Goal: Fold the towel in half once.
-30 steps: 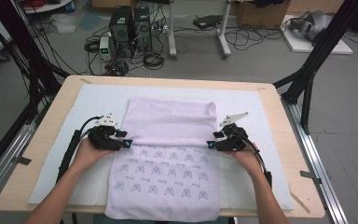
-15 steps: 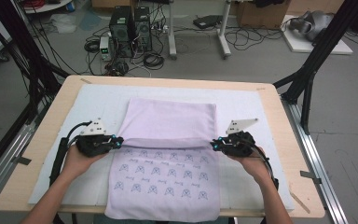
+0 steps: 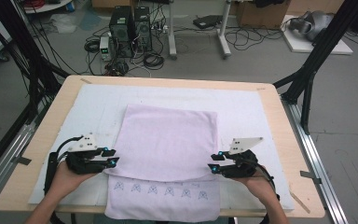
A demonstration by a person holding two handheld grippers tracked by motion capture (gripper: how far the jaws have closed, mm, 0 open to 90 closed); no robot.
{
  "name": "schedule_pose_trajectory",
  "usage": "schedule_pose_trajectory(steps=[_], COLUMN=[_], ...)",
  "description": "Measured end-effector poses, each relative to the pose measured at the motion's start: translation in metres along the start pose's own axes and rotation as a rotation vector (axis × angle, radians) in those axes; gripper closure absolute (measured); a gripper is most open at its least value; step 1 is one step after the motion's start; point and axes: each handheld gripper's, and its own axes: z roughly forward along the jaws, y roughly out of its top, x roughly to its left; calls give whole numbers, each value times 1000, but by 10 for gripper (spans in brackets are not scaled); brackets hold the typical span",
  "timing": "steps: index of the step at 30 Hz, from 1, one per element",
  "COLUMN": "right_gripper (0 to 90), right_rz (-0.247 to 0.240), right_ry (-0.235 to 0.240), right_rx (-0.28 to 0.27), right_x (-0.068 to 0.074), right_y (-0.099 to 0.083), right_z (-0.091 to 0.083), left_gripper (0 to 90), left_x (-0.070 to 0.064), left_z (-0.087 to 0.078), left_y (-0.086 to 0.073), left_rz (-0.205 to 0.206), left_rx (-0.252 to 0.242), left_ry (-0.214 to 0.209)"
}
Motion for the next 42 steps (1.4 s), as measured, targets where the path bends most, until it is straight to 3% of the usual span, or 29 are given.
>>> schedule_pose_trajectory(steps=[3, 6, 10, 15, 17, 20, 25, 28, 31, 32, 35, 37, 42], right_gripper=[582, 576, 568, 562, 555, 554, 557, 556, 601, 638, 795, 840, 866], right_rz=[9, 1, -2, -21, -3, -2, 3, 1, 13, 14, 8, -2, -6], right_ry=[14, 42, 77, 74, 74, 74, 55, 31, 13, 7, -26, -24, -17], right_rx=[32, 44, 16, 16, 22, 43, 71, 106, 91, 87, 86, 87, 53], right_x=[1, 7, 12, 14, 13, 14, 17, 19, 20, 21, 22, 21, 19], right_y=[-3, -5, 1, 12, 12, 10, -1, -10, -17, -18, -18, -17, -11], right_z=[13, 20, 22, 30, 33, 35, 36, 37, 39, 39, 38, 38, 27], left_gripper=[690, 680, 681, 668, 686, 695, 632, 587, 559, 578, 766, 846, 867], left_x=[-2, -5, -2, -7, -10, -10, -4, -4, -7, -7, -13, -14, -15], left_z=[13, 13, 9, 10, 16, 14, 4, 6, 10, 11, 11, 9, -4], left_y=[-4, -8, -17, -21, -24, -24, -27, -32, -34, -34, -34, -31, -21], left_rz=[28, 24, 2, 9, 15, 19, -4, -5, 3, 1, 31, 44, 38], left_rx=[88, 80, 82, 84, 99, 80, 53, 84, 65, 53, 39, 26, -20], left_ry=[3, 0, 11, -25, -40, -37, 16, 35, 56, 59, 80, 89, 84])
